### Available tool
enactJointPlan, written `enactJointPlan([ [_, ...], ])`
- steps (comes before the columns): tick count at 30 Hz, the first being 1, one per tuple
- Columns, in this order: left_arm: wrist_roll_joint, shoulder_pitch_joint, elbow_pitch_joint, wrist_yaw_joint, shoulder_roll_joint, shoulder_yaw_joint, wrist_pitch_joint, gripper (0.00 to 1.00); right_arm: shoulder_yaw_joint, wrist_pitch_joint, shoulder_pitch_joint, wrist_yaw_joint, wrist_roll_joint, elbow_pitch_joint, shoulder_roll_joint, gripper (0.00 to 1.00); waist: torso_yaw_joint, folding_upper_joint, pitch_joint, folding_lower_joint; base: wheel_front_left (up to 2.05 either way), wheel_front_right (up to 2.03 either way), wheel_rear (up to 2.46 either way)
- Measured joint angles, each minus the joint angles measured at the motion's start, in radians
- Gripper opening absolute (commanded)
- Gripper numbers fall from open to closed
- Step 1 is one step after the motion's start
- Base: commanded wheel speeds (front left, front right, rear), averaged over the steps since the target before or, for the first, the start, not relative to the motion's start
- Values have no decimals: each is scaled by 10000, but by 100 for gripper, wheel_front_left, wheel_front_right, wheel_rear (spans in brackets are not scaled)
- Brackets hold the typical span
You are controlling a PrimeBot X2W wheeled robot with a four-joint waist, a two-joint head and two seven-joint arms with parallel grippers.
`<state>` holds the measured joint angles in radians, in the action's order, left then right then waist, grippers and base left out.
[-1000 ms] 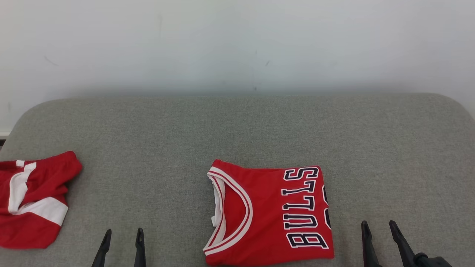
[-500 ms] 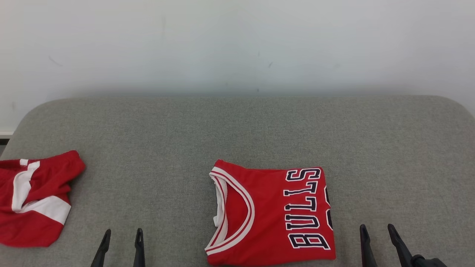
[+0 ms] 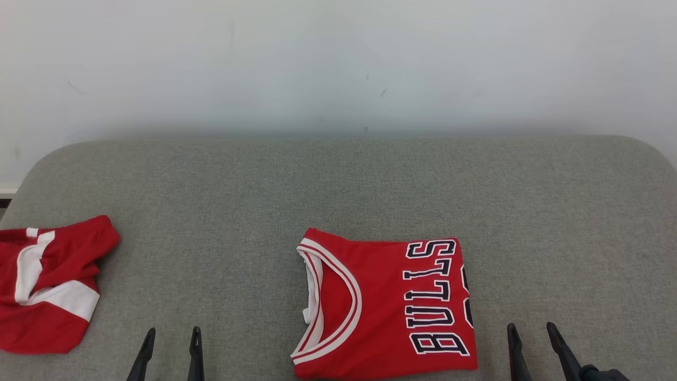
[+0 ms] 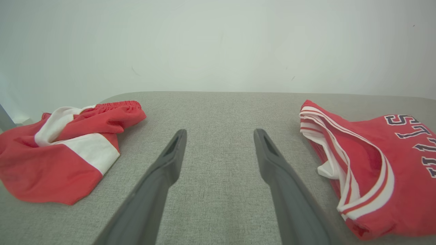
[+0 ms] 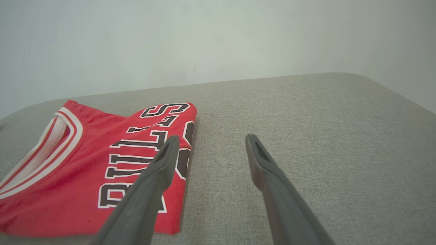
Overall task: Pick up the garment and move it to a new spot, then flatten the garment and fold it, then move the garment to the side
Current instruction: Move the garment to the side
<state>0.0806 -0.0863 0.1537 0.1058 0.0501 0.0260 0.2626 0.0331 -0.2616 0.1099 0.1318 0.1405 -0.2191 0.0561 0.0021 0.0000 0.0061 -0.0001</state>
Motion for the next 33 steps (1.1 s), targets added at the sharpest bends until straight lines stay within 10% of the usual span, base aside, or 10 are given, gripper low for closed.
enactJointPlan([
  [17,23,49,50,6,2,-81,0,100,-888,-2,-2104,0,-232,-1009,161,100,70,0,174,0,0,0,0],
  [33,192,326,213,-86,2,-483,0,100,-796,-15,-5385,0,-355,-6579,282,100,493,1,576,1,0,0,0],
])
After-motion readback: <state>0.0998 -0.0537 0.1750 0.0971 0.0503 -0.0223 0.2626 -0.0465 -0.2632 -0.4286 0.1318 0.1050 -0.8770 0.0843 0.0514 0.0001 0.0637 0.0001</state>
